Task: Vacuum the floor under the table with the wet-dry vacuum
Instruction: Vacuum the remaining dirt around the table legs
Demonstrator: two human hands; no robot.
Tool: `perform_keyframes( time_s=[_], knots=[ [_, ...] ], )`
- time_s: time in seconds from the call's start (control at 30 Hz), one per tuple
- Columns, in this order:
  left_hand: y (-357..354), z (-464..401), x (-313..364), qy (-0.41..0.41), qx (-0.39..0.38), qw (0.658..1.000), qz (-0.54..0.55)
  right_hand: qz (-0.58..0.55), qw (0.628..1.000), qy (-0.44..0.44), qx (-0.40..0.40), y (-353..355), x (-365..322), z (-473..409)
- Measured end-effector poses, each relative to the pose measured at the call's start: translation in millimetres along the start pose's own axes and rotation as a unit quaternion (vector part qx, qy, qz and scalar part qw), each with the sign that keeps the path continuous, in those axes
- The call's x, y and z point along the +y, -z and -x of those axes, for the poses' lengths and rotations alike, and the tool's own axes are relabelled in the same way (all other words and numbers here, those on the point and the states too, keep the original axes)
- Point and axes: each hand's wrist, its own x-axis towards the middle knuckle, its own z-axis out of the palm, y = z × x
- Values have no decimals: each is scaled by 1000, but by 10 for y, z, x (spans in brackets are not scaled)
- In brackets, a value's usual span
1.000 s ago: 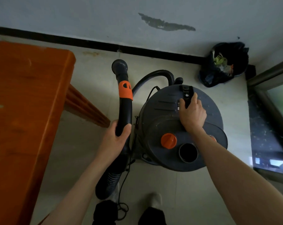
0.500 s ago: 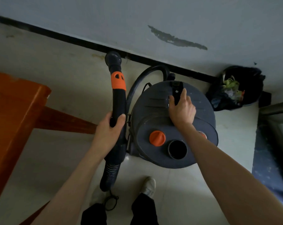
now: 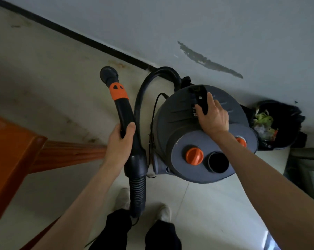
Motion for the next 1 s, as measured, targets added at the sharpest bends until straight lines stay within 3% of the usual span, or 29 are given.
perform_keyframes(
  time_s=[0.17,0.57,1.0],
  knots=[
    [-297,-98,131,44,33,998,3,-9,998,55,-16,104,9,-338],
    [-1003,-20,375,85,178,970,140,15,978,179,-102,355,55,-1054],
    [-1197,17,503,89,196,960,181,34,955,246,-164,529,263,-1089]
  ],
)
